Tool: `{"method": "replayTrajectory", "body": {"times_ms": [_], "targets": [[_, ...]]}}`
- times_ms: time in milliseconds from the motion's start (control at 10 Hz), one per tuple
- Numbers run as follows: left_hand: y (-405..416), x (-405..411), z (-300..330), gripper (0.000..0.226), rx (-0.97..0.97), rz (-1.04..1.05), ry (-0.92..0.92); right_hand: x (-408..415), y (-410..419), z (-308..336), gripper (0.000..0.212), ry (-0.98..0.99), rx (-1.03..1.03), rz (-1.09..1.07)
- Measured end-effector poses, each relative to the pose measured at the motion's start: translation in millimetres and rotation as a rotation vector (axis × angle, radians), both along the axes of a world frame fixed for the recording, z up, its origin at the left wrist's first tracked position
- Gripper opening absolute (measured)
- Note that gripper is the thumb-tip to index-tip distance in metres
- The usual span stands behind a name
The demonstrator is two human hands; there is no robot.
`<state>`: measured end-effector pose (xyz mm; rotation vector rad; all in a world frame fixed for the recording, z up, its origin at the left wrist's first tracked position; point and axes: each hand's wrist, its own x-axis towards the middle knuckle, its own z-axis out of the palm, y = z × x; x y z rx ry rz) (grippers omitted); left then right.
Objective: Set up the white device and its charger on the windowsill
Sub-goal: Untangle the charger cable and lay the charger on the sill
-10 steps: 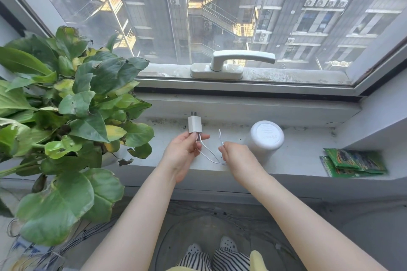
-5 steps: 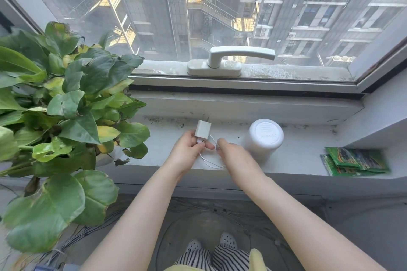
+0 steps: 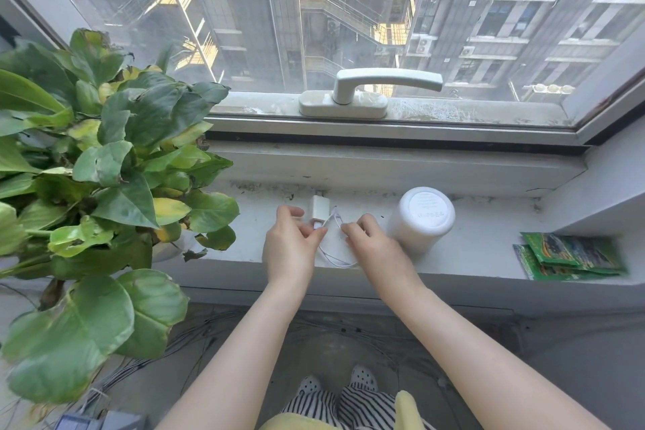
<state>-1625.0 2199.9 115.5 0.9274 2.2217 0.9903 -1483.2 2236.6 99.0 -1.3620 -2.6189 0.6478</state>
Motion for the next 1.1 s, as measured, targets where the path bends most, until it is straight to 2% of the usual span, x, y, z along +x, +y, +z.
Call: {"method": "replayTrajectory", "body": {"times_ms": [100,200,300,400,600,700,800,900,1000,1100], "targets": [[-2.1,-0.4,-1.1,0.035,-0.008,-0.022,0.064,-1.8,-0.4,0.1,0.011,0.099,-0.089,-0.034],[-2.4,-1.5,-2.1,0.038,-0.021,-0.064,0.112,-4.9,-2.4,3.6,0.013,0.173,-0.100,-0.005],[-2.2,-0.9,-5.0,0.031,0.027,-0.108,0.108,-4.1,-1.9,5.0,0.024,0.155,0.009,0.027],[-2.8,0.7,-9.3,0.022,0.061,-0.193,0.140,-5.9,-2.9,5.9,0.030,0.149,0.027,0.012],[-7.8,-3.3,-11.6,0.013,0.124,-0.252,0.173,-9.0,0.9,-3.1,0.024,0.206,-0.094,-0.152],[-15.0,-5.5,-13.1,0.011,0.156,-0.299,0.185,-4.2,-0.3,-12.9,0.025,0.197,-0.037,-0.119],[-16.2,-5.7,-15.2,0.014,0.184,-0.297,0.196,-8.2,1.1,-10.9,0.037,0.203,-0.034,-0.098],[-7.8,-5.9,-15.5,0.015,0.188,-0.287,0.189,-13.0,1.3,-15.2,0.040,0.204,0.041,-0.063],[-4.5,-5.9,-16.3,0.015,0.181,-0.287,0.179,-14.2,1.4,-17.7,0.034,0.170,-0.044,-0.120],[-8.9,-4.7,-16.8,0.017,0.180,-0.255,0.189,-13.7,-2.4,-14.8,0.050,0.109,-0.019,-0.140]]}}
